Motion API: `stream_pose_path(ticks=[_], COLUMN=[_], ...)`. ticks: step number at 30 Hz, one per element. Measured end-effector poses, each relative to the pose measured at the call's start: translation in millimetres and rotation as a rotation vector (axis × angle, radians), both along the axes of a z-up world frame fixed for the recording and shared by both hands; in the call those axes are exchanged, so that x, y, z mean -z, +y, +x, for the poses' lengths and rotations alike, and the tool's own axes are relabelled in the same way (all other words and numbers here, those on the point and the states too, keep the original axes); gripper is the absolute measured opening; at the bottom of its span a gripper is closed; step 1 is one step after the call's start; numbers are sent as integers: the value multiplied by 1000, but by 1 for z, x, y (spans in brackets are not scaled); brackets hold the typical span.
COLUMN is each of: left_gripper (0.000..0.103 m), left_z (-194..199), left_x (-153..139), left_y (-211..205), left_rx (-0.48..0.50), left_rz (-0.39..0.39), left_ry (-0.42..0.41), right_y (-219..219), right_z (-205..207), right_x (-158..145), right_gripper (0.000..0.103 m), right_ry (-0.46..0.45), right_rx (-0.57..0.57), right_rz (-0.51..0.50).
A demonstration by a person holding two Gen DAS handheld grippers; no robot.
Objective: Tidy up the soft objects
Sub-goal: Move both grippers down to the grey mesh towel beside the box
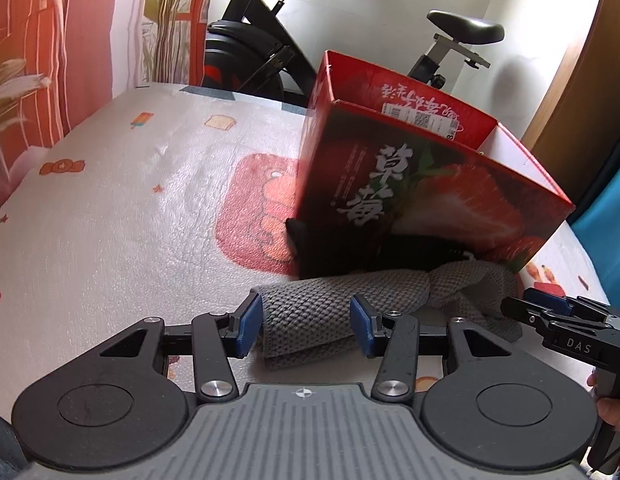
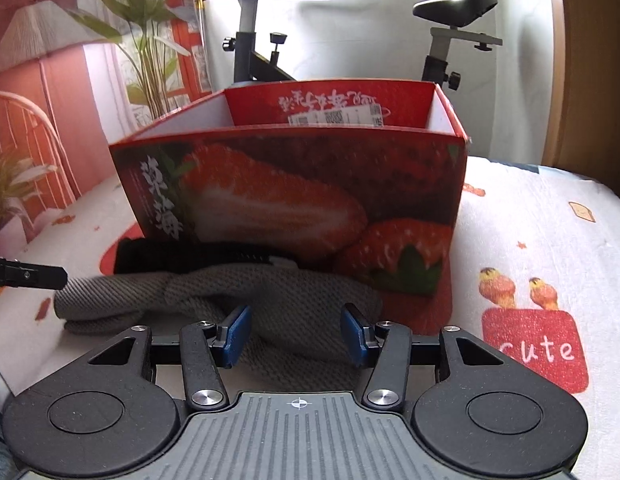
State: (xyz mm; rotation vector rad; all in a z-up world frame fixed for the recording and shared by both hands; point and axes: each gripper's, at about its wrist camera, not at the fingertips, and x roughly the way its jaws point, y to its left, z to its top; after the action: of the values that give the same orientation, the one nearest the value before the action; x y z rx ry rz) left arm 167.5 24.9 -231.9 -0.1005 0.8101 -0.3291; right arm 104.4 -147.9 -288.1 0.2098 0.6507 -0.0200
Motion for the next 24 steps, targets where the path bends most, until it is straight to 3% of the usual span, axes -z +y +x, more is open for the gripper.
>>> stream_pose_path(ticks=[5, 9, 15, 19, 21, 24], left_gripper=[57, 63, 66, 72, 74, 74], left_z=[-7, -10, -11, -12, -13, -13], left_x=[5, 9, 13, 13, 14, 15], left_y=[1, 7, 9, 9, 7, 7], left_rx=[-21, -56, -69, -74, -71, -68], left_rz=[23, 2, -16, -16, -11, -9], left_ry=[-37, -37, -26, -30, -35, -28], right_y=[-7, -15, -15, -16, -13, -12], right_z=[1, 2, 10, 16, 16, 16], right_x=[10, 16, 26, 30, 32, 34], right_gripper=[55, 67, 68, 76, 75, 63], right_ry=[6, -6, 1, -5, -2, 3], right_rx=[31, 74, 104, 64, 47, 35], right_rz=[5, 41, 45, 64, 32, 43])
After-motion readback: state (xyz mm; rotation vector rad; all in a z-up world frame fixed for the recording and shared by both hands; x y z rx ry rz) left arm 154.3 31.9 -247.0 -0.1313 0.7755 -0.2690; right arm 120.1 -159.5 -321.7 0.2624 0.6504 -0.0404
